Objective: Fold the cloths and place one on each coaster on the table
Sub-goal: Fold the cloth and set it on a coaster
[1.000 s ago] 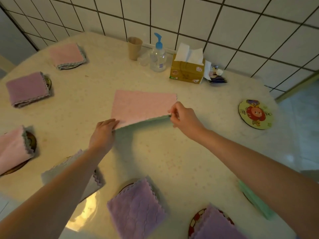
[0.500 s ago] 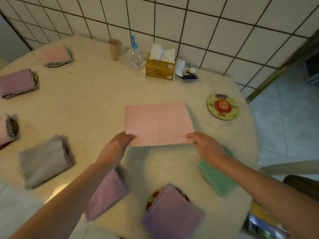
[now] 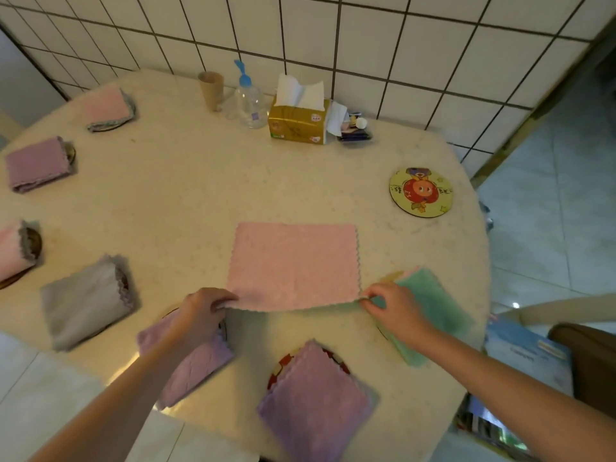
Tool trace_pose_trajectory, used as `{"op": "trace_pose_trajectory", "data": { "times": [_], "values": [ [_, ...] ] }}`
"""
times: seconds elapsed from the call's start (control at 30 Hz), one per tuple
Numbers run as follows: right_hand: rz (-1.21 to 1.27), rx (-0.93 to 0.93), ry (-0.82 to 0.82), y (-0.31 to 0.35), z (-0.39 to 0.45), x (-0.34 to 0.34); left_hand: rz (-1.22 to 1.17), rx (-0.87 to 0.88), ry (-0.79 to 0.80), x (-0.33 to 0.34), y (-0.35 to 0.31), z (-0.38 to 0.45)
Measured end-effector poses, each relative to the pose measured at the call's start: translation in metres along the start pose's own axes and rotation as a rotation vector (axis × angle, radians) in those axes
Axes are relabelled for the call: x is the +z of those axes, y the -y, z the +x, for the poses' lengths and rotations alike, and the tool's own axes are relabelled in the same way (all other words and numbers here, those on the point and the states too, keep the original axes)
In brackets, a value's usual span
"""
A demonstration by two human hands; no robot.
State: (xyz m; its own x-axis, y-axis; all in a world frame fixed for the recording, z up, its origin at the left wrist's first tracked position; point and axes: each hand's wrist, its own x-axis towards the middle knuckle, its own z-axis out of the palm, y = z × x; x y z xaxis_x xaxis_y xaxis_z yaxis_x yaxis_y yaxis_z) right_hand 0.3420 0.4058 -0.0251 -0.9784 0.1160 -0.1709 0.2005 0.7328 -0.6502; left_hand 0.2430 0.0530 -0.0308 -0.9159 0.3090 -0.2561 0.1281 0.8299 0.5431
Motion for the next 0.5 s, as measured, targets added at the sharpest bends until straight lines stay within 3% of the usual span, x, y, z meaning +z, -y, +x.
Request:
{"op": "trace_pose_trajectory", "data": {
  "times": [0.17,0.3,0.5],
  "values": [
    [0.420,0.319,-0.155,0.012,0.049,-0.007,-0.459,-0.178,-0.098,-0.018,-0.005,0.053],
    [0.604,0.465,-0.214,0.016,0.088,-0.007,-0.762,-0.328,-0.147,-0.016,-0.012,0.093],
    [0.584,0.536,-0.186,0.004,0.132,0.003,-0.794,-0.458,-0.156,0.003,-0.013,0.134]
  ]
}}
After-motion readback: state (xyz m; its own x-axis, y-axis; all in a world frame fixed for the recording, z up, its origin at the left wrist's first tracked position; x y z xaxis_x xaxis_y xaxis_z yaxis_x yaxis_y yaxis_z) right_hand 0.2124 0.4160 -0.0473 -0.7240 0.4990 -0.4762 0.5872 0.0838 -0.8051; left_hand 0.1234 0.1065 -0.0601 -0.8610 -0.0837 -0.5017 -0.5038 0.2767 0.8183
